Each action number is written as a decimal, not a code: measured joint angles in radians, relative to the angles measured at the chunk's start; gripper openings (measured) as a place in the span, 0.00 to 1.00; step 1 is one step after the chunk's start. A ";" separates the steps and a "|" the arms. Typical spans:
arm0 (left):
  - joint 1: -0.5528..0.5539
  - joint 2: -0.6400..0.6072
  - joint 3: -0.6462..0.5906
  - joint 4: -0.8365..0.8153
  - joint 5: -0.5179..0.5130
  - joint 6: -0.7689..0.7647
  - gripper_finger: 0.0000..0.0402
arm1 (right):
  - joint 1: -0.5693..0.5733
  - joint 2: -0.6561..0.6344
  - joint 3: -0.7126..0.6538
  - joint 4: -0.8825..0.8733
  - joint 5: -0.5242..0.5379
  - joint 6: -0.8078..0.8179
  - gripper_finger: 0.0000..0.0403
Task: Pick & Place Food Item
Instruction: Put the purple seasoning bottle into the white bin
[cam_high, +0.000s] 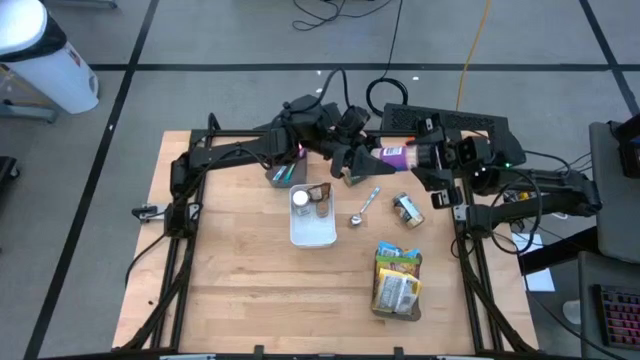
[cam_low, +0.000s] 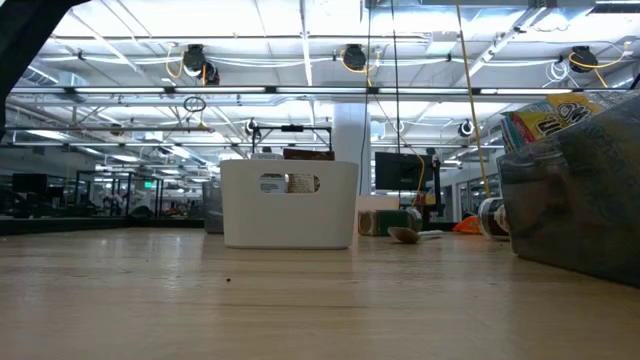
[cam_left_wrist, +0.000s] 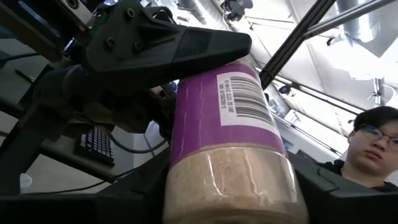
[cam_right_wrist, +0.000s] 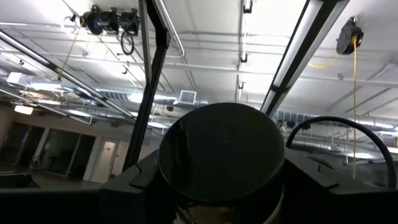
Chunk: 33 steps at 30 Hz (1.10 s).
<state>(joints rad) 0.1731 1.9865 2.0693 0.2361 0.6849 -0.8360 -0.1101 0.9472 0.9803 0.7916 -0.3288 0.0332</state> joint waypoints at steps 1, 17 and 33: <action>0.000 0.000 0.000 0.001 0.000 0.000 0.55 | 0.000 -0.001 0.013 -0.030 0.008 -0.004 0.50; 0.001 -0.001 0.000 0.002 -0.059 -0.001 0.69 | 0.000 -0.003 0.063 -0.179 0.017 0.008 0.50; 0.084 -0.001 0.000 0.005 0.000 0.150 0.86 | -0.003 0.015 0.148 -0.354 0.131 0.017 0.50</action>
<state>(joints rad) 0.2566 1.9858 2.0693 0.2411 0.6845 -0.6863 -0.1129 0.9618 1.1283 0.4371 -0.1976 0.0501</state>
